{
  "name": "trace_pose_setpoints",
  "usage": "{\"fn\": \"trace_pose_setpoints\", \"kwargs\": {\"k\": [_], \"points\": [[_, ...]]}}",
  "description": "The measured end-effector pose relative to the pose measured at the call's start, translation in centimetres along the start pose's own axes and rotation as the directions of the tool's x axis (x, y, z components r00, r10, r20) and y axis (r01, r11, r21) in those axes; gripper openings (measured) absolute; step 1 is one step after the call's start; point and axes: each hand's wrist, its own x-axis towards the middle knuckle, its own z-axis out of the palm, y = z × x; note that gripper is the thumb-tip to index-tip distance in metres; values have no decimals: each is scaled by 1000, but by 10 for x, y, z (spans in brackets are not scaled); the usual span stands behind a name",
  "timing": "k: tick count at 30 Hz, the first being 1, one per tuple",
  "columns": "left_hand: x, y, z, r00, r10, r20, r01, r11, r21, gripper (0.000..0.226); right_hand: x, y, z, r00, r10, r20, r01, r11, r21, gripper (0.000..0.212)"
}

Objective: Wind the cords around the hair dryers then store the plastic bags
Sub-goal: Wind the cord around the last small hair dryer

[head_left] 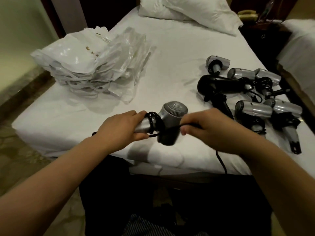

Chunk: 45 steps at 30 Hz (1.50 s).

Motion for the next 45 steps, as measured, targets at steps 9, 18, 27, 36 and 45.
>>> {"fn": "trace_pose_setpoints", "kwargs": {"k": [9,18,27,36,45], "points": [[-13,42,-23,944,299,140,-312,947,83,73,30,-13,-27,948,-309,-83,302,950,-82,17],[-23,48,-43,967,231,-109,-255,853,-456,91,55,46,-23,970,-80,228,-36,886,463,14],[-7,45,-28,993,97,-61,-101,491,-866,48,35,56,88,958,152,242,-285,437,853,45],[9,17,-17,994,99,-38,-103,817,-567,51,0,39,94,941,231,246,-335,721,607,30],[9,15,-2,1000,21,14,-22,999,49,67,-6,20,25,981,174,84,-175,984,11,10]]}}
